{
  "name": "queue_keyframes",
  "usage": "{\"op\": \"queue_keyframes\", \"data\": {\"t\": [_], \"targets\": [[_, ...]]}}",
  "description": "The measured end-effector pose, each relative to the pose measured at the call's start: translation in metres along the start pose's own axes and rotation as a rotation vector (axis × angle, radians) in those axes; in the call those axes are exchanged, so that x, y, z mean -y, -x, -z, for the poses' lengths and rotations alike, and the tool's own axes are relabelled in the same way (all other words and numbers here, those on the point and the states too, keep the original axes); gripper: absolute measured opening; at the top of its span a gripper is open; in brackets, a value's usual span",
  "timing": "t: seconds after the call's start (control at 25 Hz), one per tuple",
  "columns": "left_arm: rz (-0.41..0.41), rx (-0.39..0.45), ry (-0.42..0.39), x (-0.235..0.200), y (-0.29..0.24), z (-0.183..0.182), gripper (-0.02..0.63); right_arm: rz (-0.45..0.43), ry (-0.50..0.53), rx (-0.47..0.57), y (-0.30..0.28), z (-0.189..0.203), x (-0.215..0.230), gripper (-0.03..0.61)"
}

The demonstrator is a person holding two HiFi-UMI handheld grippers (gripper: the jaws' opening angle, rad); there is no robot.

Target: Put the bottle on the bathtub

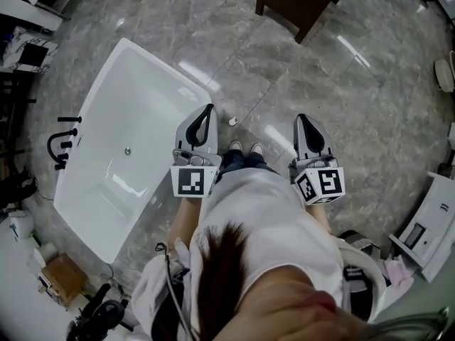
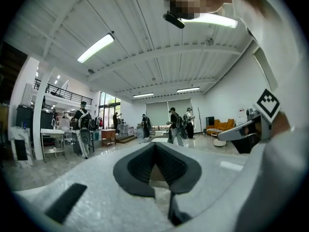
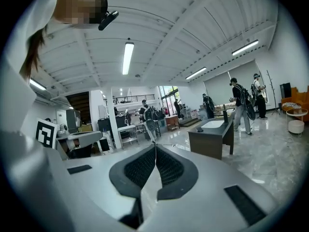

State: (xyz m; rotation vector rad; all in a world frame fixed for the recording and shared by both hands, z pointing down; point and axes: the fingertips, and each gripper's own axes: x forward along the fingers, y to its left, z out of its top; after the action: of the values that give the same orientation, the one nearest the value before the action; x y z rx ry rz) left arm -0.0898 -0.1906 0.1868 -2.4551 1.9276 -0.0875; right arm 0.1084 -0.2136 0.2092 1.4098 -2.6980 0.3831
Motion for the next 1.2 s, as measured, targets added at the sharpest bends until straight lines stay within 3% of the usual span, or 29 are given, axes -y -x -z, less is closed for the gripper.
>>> {"op": "queue_keyframes", "data": {"t": [0.36,0.88,1.2], "targets": [[-0.014,0.076,0.018,0.0,0.023,-0.031,0.014,-0.016,0.031,0.066,0.009,-0.03,-0.007,0.014],[0.01,-0.011,0.055,0.005,0.039,-0.017,0.014,-0.049,0.014,0.054,0.014,-0.025,-0.02,0.014],[0.004,-0.002,0.083,0.0,0.04,-0.016,0.014,-0.056,0.034,0.083,0.016,-0.032,-0.026,0.014]]}}
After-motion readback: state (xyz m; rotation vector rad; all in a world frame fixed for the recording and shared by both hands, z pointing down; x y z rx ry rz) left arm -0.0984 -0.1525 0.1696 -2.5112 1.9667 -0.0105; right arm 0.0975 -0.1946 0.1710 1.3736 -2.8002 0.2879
